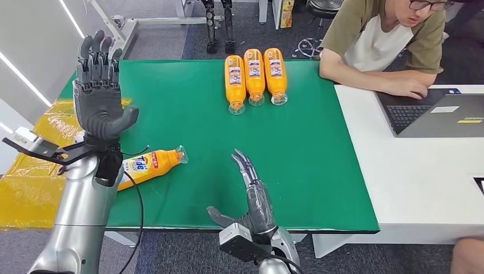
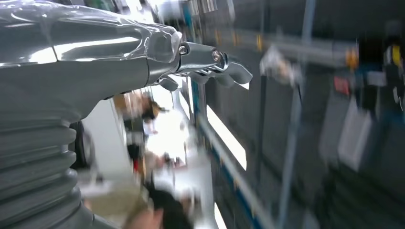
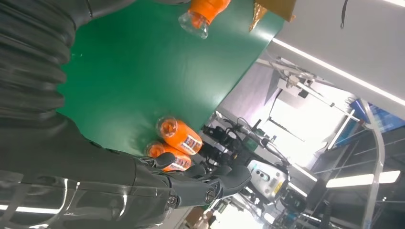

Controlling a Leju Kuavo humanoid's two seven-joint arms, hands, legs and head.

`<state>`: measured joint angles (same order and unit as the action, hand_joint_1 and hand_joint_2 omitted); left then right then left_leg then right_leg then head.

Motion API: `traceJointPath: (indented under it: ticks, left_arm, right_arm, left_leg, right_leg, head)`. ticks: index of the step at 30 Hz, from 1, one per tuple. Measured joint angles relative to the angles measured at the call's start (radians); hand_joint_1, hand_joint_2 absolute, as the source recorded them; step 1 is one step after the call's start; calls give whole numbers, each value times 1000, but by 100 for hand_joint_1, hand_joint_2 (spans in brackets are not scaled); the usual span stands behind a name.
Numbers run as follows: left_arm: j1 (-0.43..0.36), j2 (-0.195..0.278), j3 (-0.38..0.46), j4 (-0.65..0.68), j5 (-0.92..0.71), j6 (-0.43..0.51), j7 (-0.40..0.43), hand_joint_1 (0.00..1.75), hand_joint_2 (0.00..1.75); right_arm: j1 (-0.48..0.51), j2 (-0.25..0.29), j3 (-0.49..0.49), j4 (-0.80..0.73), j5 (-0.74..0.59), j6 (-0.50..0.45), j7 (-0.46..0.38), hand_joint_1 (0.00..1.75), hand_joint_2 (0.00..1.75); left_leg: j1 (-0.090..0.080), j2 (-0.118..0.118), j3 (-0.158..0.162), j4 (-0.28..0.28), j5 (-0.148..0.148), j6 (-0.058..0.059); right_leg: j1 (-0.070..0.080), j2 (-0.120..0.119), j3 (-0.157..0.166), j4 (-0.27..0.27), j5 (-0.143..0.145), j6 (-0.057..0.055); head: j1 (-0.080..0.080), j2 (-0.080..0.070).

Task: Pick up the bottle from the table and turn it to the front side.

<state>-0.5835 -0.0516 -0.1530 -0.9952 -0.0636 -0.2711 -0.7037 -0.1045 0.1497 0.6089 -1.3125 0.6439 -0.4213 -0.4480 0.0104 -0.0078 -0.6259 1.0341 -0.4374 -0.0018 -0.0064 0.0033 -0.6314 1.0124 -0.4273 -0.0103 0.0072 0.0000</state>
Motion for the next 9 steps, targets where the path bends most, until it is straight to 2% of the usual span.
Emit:
traceJointPath:
  ticks: [2, 4, 7, 9]
  left_arm:
    - [24, -58, 0, -5, -13, 137, 0, 0, 175]
    - [72, -119, -5, -22, 0, 231, 0, 0, 175]
    - [165, -194, -20, -79, 31, 311, 0, 0, 175]
    - [212, -222, -23, -112, 37, 347, 0, 0, 175]
  right_arm:
    - [8, 1, -9, -21, 6, -8, 6, 0, 175]
    - [15, 3, -18, -39, 2, -23, 2, 0, 175]
    - [23, 4, -30, -63, -2, -56, -15, 0, 175]
    - [27, 5, -36, -75, -2, -76, -23, 0, 175]
  left_leg:
    - [0, 1, 0, 0, 0, 1]
    - [0, 2, 0, 0, -1, 1]
    - [-1, 2, 0, 0, -2, 2]
    - [-1, 3, 0, 0, -3, 2]
  right_leg:
    - [0, 0, 0, 0, 0, 0]
    - [0, 1, 0, -1, 0, 0]
    - [0, 2, 0, -1, 0, 1]
    - [0, 3, 0, -1, -1, 1]
  head:
    - [0, 0]
    - [0, 0]
    - [0, 0]
    - [0, 0]
